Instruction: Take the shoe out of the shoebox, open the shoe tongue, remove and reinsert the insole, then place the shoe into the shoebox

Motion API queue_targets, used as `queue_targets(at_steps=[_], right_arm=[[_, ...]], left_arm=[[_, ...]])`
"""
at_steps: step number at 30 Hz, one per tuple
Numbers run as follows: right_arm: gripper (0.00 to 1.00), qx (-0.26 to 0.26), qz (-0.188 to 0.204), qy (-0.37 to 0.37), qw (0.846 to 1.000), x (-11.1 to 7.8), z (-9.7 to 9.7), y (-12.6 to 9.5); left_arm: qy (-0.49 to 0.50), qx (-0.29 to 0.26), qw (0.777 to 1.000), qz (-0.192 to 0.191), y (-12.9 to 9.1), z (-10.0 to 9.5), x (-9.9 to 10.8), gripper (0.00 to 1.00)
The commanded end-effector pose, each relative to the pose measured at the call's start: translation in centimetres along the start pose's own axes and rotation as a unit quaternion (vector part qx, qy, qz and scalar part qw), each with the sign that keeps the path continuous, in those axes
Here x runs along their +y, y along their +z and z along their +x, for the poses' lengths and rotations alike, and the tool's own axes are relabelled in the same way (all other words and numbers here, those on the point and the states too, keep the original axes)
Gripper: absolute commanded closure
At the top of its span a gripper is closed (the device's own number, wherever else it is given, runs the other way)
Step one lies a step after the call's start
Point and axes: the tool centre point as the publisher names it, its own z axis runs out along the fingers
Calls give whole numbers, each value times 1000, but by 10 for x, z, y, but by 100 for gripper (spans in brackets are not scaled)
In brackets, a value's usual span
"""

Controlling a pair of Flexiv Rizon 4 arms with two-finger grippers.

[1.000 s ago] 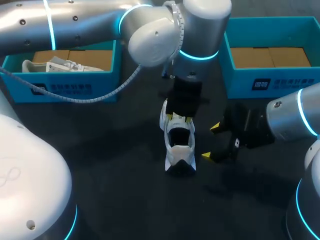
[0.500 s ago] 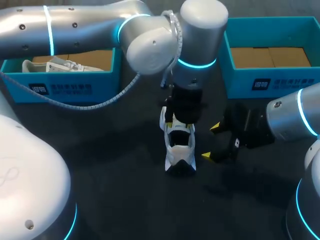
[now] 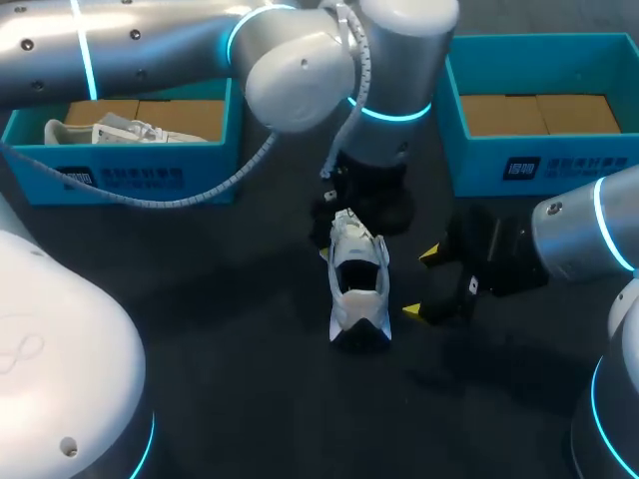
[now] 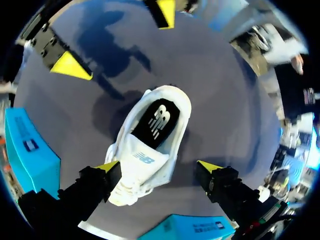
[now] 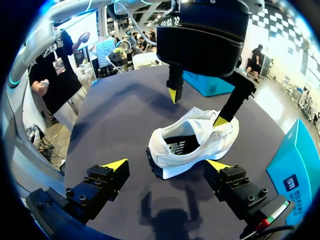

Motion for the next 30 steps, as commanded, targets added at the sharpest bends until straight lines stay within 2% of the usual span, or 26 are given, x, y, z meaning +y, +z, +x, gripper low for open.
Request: queue_targets(at_steps=[1, 11, 12, 18, 24, 30], right_arm=[[0, -1, 1, 0, 1000, 0, 1, 0], [0, -1, 1, 0, 1000, 0, 1, 0], [0, -1, 1, 0, 1000, 0, 1, 0], [0, -1, 1, 0, 1000, 0, 1, 0], [0, -1, 1, 0, 1000, 0, 1, 0], [0, -1, 1, 0, 1000, 0, 1, 0]], left_arm=[[0, 5, 1000, -8, -2, -4, -4, 0], [0, 5, 1000, -8, -2, -4, -4, 0], [-24, -3, 1000, -16, -4, -4, -6, 0], [-159, -36, 987, -7, -19, 1, -14, 0], [-247, -29, 968, -17, -21, 11, -20, 0], [-318, -44, 947, 19, -20, 30, -29, 0]])
